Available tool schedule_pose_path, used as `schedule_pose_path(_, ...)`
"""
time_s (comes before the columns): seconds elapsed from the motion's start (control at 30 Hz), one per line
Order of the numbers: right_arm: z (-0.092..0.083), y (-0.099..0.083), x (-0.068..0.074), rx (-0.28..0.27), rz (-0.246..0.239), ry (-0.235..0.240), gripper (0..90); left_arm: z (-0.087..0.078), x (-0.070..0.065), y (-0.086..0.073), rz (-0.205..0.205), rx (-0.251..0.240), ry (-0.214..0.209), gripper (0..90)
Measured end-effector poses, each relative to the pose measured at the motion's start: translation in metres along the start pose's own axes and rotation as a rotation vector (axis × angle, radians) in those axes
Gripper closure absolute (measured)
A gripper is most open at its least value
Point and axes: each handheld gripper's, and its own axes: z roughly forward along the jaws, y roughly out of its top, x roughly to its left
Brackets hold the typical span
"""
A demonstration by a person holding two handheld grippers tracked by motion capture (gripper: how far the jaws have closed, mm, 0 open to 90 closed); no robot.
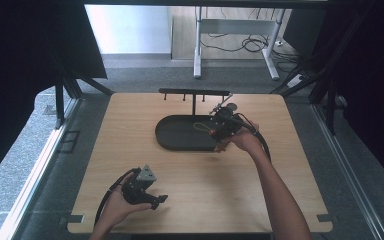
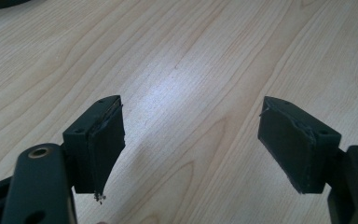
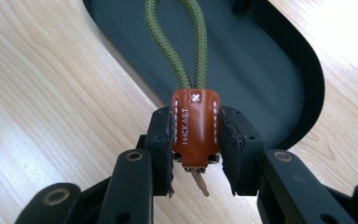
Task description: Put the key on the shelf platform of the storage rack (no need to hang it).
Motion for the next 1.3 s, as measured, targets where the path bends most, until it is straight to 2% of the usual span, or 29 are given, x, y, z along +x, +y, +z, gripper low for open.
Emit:
schedule_pose_path(0.23,0.003,0.003,-0.006,-0.001,0.015,0.004,66.8,0.001,0.001,0.0,0.003,0.001,-0.001,23.3)
schedule_pose_path(0.43,0.005,0.01,-0.01,-0.012,0.001,0.004,66.8,0.001,0.002,-0.001,-0.002,0.003,-0.001,23.3)
schedule_pose_path(0.8,0.008,0.024,-0.02,-0.021,0.007,-0.009,66.8,-0.001,0.005,-0.002,-0.004,0.001,0.002,23.3)
schedule_pose_path(1.07,0.016,0.029,-0.031,-0.03,0.023,-0.023,66.8,-0.001,0.005,-0.002,-0.006,0.0,0.003,23.4)
schedule_pose_path(1.3,0.029,0.026,-0.034,-0.039,0.033,-0.037,66.7,-0.002,0.006,-0.002,-0.009,0.0,0.006,23.3)
